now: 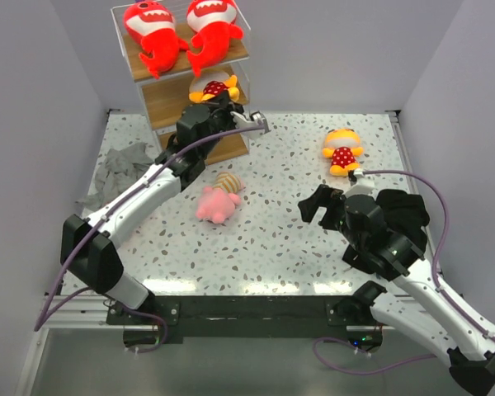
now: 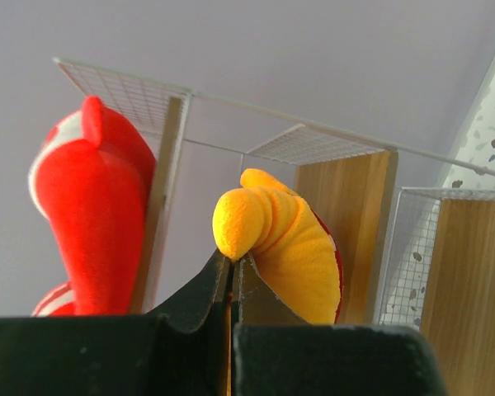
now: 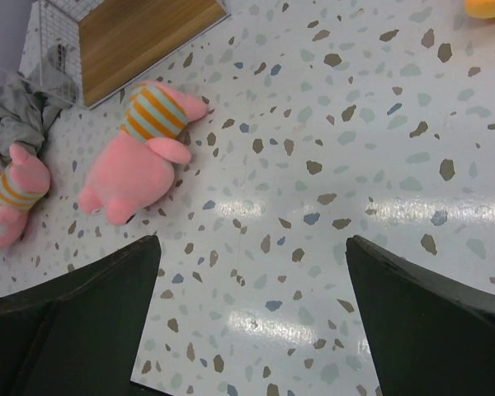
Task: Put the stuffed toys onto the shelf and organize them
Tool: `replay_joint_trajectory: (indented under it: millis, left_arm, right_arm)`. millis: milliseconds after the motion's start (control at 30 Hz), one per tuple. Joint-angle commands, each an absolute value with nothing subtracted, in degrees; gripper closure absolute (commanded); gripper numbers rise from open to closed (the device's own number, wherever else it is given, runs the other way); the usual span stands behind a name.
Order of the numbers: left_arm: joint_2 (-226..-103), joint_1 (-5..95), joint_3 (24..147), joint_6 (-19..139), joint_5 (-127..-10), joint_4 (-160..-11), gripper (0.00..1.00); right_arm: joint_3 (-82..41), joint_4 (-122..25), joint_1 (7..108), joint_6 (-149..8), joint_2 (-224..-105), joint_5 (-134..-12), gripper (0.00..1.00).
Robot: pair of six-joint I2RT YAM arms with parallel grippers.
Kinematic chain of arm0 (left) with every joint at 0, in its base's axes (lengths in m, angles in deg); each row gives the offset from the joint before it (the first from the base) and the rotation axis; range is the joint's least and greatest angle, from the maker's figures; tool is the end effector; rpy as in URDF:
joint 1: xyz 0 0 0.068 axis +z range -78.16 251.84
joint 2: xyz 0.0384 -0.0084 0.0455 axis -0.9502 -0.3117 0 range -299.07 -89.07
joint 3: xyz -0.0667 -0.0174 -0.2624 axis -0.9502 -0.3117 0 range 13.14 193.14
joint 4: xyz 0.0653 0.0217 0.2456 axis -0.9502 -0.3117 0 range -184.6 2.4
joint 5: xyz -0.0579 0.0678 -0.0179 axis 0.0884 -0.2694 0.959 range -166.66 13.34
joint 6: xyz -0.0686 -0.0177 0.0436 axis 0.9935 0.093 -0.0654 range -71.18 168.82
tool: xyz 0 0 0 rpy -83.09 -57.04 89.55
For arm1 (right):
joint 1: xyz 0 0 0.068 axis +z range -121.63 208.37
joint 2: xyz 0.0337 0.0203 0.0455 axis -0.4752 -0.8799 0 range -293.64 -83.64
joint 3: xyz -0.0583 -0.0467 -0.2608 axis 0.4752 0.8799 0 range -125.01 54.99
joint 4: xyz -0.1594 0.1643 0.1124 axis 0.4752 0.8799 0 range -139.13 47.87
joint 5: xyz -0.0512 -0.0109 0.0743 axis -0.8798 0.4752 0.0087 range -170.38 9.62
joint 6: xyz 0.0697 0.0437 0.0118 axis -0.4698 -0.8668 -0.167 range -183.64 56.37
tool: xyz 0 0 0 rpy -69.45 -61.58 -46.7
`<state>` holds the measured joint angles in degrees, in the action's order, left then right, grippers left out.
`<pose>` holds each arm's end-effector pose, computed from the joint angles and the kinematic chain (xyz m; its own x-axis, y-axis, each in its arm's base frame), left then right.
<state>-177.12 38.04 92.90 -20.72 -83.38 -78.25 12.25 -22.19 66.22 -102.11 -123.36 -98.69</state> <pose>0.3383 -0.2163 0.4035 0.4319 0.8306 -0.3515 0.1448 0.3208 0.9360 0.1589 0.0945 0.2958 -0.4720 0.3813 -0.7949 -0.0793 0.8796 0.4690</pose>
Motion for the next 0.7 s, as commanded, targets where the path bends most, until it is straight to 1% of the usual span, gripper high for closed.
replay_joint_trajectory:
  millis: [0,267,567,633,667]
  left_arm:
    - [-180.64,41.16,91.62,-19.48,-78.60,-70.90,1.00]
    - [-186.27,43.63,95.13,-18.95,-73.76,-67.91,1.00]
    - [-190.67,44.51,97.34,-19.12,-74.81,-65.63,1.00]
    - [-191.11,44.59,97.51,-19.04,-75.08,-65.10,0.92]
    - [-191.20,44.59,97.42,-18.95,-75.69,-64.84,0.85]
  right_arm:
    - [12.45,-24.61,66.17,-100.90,-123.80,-98.84,0.01]
    - [12.98,-25.92,66.08,-101.07,-125.38,-98.23,0.01]
    - [13.68,-27.16,66.08,-101.43,-126.97,-96.73,0.01]
    - [13.77,-27.16,66.17,-101.34,-126.97,-96.64,0.01]
    - [13.77,-27.16,66.17,-101.25,-126.79,-96.73,0.01]
